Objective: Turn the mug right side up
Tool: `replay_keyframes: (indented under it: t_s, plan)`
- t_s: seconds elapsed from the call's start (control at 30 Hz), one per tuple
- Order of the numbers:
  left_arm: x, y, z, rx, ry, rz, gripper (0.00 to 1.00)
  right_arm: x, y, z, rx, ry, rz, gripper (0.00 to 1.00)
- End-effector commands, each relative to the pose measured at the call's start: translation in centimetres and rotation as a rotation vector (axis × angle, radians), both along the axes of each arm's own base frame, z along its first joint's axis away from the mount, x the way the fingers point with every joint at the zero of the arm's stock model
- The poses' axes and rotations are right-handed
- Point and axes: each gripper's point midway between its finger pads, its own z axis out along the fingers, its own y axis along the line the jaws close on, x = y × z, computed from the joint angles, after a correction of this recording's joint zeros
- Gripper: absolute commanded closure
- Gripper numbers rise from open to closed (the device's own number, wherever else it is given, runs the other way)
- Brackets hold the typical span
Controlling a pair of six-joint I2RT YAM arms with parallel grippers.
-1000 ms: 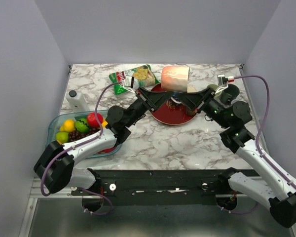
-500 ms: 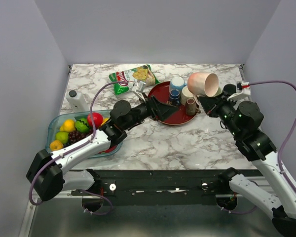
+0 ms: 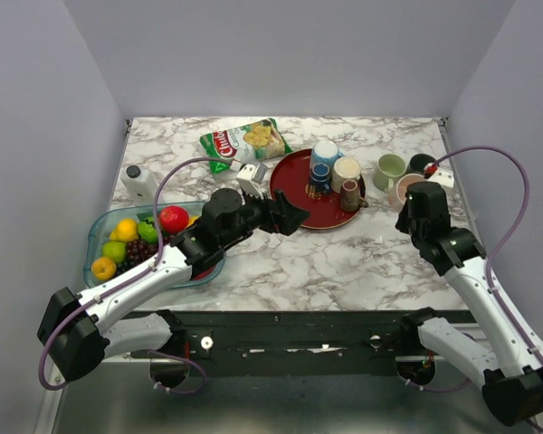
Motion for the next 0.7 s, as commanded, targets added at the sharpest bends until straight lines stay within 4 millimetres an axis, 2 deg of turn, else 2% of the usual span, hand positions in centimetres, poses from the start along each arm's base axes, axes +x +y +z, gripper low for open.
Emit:
replay_keyframes:
  t_s: [0.0, 0.1, 0.17, 0.43, 0.57, 0.67]
  plan:
    - [0.2, 0.9, -1.0, 0.051, -0.003, 0.037, 0.01, 1.4, -2.0, -2.3, -0.009, 0.045, -0.033, 0.99]
    - [0.3, 1.0, -1.3, 0.059, 0.005, 0.042, 0.01, 2.1, -2.7, -5.0, -0.023, 0.128, -0.034, 0.99]
    - [0.4, 0.8, -1.6, 0.063, 0.012, 0.040, 0.01, 2.3, -3.2, -5.9, -0.035, 0.158, -0.040, 0.99]
    - [0.8, 0.4, -2.7, 0.089, 0.036, 0.038, 0.01, 5.1, -3.7, -8.0, -0.005, 0.212, -0.025, 0.99]
    - [0.8, 0.1, -3.0, 0.093, 0.038, 0.027, 0.01, 6.3, -3.8, -10.0, -0.002, 0.258, -0.023, 0.99]
    - [0.9, -0.3, -3.1, 0.102, 0.035, 0.010, 0.01, 7.1, -4.1, -10.5, -0.006, 0.261, -0.034, 0.99]
